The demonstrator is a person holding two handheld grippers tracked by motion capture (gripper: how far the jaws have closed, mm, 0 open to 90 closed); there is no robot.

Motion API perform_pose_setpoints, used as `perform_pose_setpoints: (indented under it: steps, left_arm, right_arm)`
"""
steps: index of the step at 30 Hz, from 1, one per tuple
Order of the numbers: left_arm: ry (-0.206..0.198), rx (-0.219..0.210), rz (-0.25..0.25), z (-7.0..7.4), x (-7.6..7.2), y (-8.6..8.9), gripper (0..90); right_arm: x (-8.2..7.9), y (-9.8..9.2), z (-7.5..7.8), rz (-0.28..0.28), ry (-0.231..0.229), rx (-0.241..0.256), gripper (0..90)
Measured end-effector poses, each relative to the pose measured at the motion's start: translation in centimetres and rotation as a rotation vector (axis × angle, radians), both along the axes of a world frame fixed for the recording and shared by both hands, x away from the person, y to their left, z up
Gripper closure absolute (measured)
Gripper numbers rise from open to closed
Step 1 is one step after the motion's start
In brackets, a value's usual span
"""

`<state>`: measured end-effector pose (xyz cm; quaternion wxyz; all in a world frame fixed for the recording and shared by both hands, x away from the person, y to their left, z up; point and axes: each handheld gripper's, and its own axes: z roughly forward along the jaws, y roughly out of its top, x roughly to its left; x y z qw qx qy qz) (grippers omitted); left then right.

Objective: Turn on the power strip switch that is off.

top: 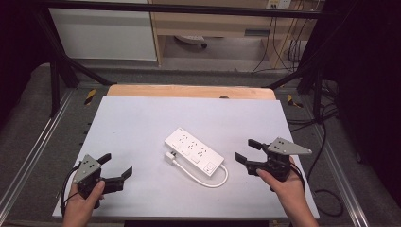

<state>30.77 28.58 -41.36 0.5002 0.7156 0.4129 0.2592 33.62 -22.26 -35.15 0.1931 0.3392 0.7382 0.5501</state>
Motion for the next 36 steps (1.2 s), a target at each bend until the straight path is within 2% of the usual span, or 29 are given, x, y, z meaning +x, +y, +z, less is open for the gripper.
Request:
perform_pose_setpoints:
  steps: [3,14,18,27,36]
  left_arm:
    - [0.001,0.001,0.0,0.0,0.0,0.0,5.4]
    - [0.002,0.005,-0.002,-0.1,0.0,-0.1,5.4]
    - [0.002,0.006,-0.004,0.0,0.0,-0.1,5.4]
    - [0.004,0.006,-0.003,-0.1,0.0,-0.1,5.4]
    - [0.004,0.009,-0.004,-0.1,0.0,-0.1,5.4]
  right_arm:
    - [0.3,0.6,0.0,0.004,-0.005,-0.004,37.3]
    - [0.7,2.5,0.1,0.025,-0.033,-0.018,49.2]
    - [1.0,3.3,0.1,0.031,-0.056,-0.007,62.4]
    - [1.8,5.0,0.0,0.053,-0.069,0.014,72.4]
    - [2.3,6.7,-0.3,0.079,-0.08,-0.003,81.7]
